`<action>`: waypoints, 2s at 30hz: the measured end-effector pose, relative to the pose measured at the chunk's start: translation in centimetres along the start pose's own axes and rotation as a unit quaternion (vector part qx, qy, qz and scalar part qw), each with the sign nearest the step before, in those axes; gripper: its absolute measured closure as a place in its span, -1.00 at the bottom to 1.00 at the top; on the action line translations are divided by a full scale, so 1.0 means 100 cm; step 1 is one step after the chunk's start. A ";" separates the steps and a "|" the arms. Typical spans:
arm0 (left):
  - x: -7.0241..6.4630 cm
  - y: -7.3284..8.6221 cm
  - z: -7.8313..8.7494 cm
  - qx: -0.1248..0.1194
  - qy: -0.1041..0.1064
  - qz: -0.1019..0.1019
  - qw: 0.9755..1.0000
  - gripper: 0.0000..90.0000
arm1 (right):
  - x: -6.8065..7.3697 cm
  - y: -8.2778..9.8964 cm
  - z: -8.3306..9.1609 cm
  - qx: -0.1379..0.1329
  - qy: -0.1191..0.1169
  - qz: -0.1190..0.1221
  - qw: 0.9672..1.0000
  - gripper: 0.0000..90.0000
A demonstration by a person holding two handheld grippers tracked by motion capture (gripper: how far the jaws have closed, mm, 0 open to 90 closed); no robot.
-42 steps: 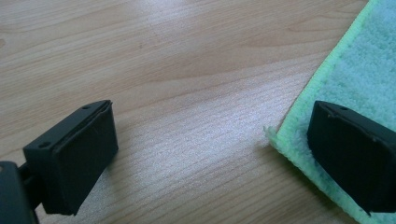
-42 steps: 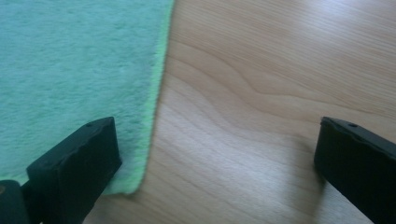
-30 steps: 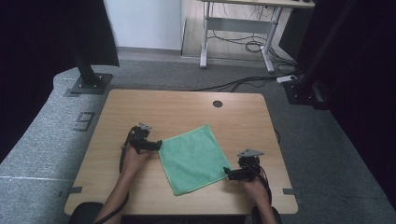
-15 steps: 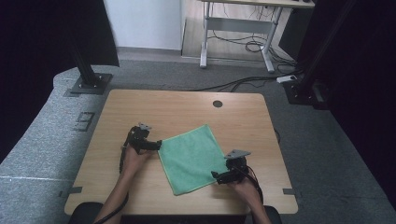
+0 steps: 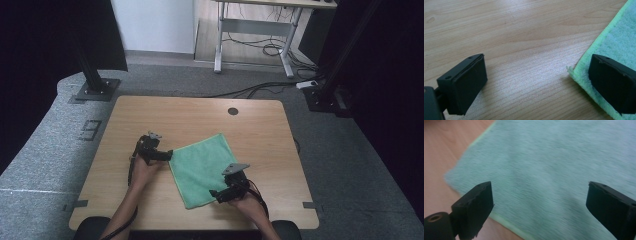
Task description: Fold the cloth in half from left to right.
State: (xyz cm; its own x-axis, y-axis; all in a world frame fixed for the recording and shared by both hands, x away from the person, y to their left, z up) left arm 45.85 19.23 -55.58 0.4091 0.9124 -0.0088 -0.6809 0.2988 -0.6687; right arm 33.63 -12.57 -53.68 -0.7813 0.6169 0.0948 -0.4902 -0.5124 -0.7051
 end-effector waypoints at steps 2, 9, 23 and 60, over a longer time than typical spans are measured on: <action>0.000 0.000 0.000 0.000 -0.001 0.000 1.000 -0.95 | 0.007 -0.003 -0.004 0.002 -0.011 0.007 1.000 -0.78; 0.000 0.000 0.000 -0.001 -0.002 0.003 1.000 -0.95 | 0.032 -0.012 -0.017 0.013 -0.044 0.036 0.998 -0.66; 0.000 0.000 0.000 0.000 -0.002 0.003 1.000 -0.94 | 0.083 -0.024 -0.036 0.035 -0.097 0.097 0.990 -0.07; -0.012 0.004 0.019 -0.028 0.073 -0.002 0.997 0.97 | 0.101 -0.032 -0.042 0.057 -0.097 0.107 0.988 0.90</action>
State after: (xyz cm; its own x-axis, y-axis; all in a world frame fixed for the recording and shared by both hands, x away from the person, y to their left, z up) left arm 43.92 18.81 -54.44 0.4987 0.8597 -0.1107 -0.6455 0.2832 -0.7093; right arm 28.86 -2.21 -53.40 -0.9257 0.3670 0.0919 -0.3371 -0.6897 -0.6408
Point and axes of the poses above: each handheld gripper's, and its own axes: z roughly backward along the jaws, y roughly out of its underside, x roughly to its left, the point moved 1 cm from there along -z, roughly forward along the jaws
